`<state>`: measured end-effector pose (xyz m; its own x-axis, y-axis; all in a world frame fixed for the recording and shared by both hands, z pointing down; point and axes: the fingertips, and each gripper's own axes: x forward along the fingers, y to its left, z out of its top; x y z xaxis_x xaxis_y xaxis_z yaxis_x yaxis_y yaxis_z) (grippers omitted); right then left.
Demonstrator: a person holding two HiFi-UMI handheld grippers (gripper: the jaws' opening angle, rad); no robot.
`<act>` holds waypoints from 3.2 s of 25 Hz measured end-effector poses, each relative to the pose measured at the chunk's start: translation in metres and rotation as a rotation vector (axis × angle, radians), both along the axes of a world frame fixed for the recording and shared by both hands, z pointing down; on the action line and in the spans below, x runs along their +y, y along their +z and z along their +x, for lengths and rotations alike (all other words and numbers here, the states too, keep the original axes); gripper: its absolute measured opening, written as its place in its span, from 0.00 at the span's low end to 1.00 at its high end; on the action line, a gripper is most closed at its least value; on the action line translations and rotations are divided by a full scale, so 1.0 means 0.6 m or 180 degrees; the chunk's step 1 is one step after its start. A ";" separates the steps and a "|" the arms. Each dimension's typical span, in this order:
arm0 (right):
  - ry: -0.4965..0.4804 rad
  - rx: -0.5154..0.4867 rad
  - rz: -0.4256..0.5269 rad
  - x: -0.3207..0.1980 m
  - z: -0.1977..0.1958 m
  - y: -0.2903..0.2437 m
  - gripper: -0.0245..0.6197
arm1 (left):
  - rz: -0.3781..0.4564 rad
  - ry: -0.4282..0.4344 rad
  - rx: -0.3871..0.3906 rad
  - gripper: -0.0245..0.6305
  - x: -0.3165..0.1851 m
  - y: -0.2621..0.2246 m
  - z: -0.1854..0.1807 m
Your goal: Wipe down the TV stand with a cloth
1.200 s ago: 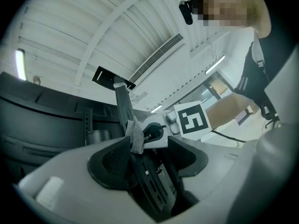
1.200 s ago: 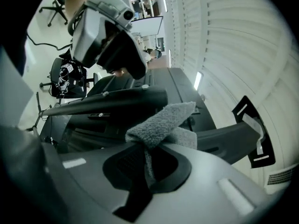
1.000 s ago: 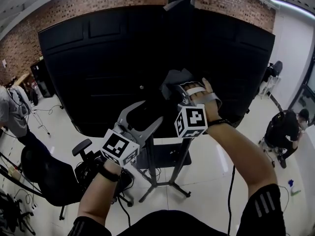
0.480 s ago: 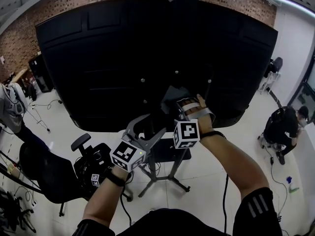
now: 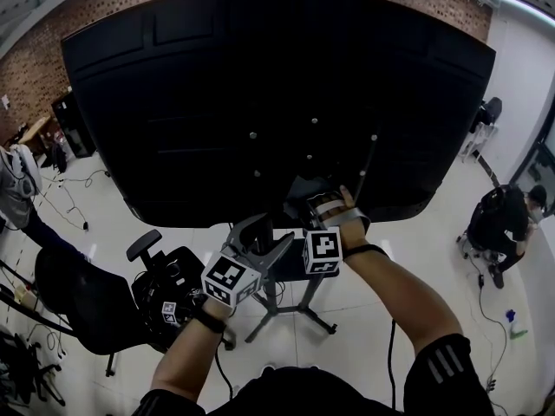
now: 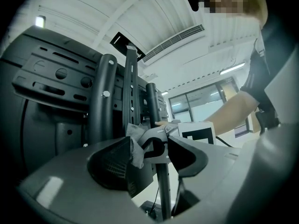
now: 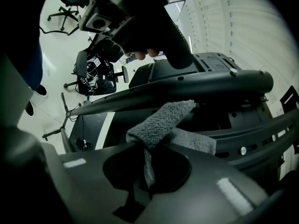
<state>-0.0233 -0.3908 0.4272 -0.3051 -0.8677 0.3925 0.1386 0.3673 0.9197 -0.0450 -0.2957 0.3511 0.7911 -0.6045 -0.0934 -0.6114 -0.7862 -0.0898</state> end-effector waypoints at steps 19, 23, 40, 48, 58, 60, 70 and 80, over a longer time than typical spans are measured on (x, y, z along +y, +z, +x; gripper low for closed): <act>-0.0108 -0.2223 0.0143 0.144 0.168 -0.319 0.07 | 0.0509 0.0353 0.0057 0.46 0.064 -0.116 0.097; -0.0027 -0.2317 0.0389 0.138 0.238 -0.387 0.07 | 0.0672 0.0396 0.0055 0.46 0.059 -0.164 0.134; 0.0078 -0.2401 -0.0013 -0.018 0.280 -0.335 0.07 | 0.0665 0.0323 0.0032 0.48 0.024 -0.188 0.221; 0.0132 -0.2499 0.0051 -0.016 0.344 -0.336 0.07 | 0.0639 0.0320 0.0009 0.48 0.025 -0.187 0.259; 0.0561 -0.2763 0.0114 -0.024 0.497 -0.324 0.07 | 0.0619 0.0454 0.0007 0.48 0.032 -0.174 0.336; 0.0603 -0.2807 0.0117 -0.024 0.521 -0.323 0.07 | 0.0613 0.0465 0.0005 0.48 0.035 -0.173 0.349; 0.0618 -0.3054 0.0159 0.000 0.554 -0.337 0.07 | 0.0628 0.0400 -0.0038 0.48 0.052 -0.172 0.355; -0.0174 -0.3189 0.0147 0.089 0.353 -0.417 0.07 | 0.0791 0.0234 0.0037 0.48 0.077 -0.205 0.237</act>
<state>0.1882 -0.3377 0.1772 -0.5162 -0.8505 -0.1007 -0.6917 0.3446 0.6347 0.0971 -0.2494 0.2283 0.8301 -0.5028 -0.2413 -0.5555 -0.7832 -0.2793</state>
